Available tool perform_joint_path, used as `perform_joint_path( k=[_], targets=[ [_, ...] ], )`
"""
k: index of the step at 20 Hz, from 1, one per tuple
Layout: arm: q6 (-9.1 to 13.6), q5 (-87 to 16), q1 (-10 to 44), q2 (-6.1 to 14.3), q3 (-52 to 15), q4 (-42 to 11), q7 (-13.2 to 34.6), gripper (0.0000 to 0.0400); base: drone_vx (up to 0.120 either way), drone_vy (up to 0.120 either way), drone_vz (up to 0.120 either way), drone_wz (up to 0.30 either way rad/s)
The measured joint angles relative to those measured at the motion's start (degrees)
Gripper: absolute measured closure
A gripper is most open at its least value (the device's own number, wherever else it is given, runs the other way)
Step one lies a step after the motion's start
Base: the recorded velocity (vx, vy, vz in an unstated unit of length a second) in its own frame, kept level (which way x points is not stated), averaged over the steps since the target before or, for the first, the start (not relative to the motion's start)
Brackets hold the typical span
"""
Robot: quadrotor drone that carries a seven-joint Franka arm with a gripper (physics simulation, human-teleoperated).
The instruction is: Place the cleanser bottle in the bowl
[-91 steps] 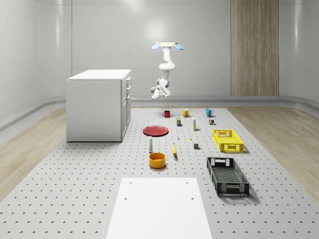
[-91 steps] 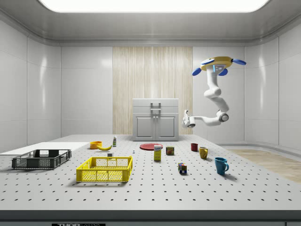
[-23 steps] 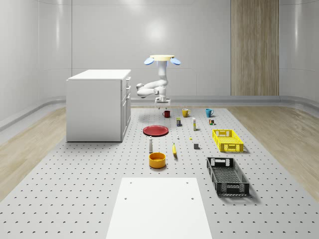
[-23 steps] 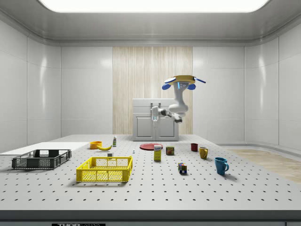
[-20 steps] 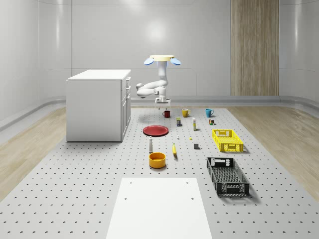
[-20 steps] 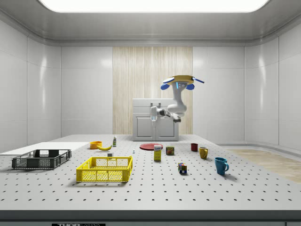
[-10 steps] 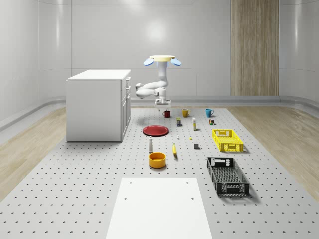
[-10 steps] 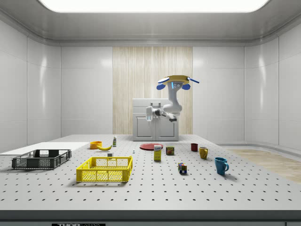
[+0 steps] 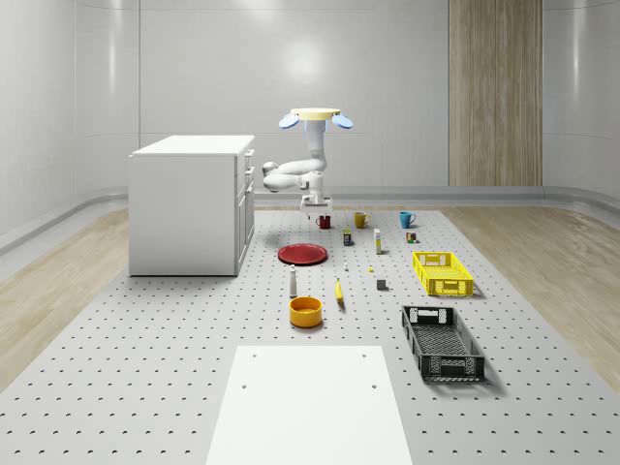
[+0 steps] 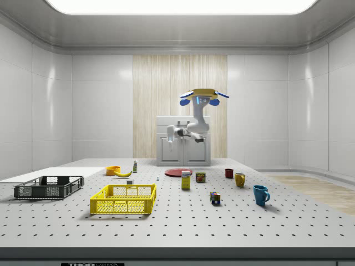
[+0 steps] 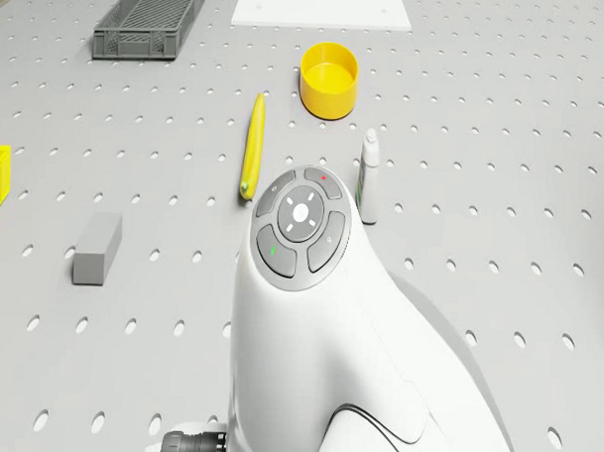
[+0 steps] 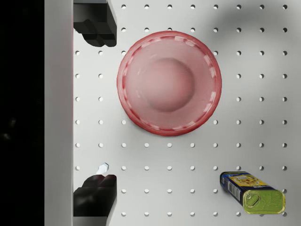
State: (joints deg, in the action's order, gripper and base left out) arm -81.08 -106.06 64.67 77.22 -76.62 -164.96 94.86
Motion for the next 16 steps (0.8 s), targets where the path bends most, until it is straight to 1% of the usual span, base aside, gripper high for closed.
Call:
perform_joint_path(
  k=[2,4,5,11,14,16],
  targets=[
    [-0.3,0.2,0.1,0.4,-0.1,0.0,0.1,0.0000,0.120,0.000,-0.020,0.000],
    [-0.7,0.3,0.2,0.7,-0.2,0.0,0.2,0.0000,0.120,0.000,-0.120,0.000],
    [-0.8,0.4,0.2,0.9,-0.2,0.0,0.2,0.0000,0.120,0.000,-0.040,0.000],
    [-1.8,0.9,0.5,1.9,-0.4,0.1,0.4,0.0000,0.120,0.000,0.000,0.000],
    [-2.2,1.1,0.6,2.4,-0.5,0.1,0.5,0.0000,0.120,0.000,-0.093,0.000],
    [-2.5,1.2,0.7,2.7,-0.5,0.1,0.6,0.0000,0.120,0.000,0.000,0.000]
  ],
)
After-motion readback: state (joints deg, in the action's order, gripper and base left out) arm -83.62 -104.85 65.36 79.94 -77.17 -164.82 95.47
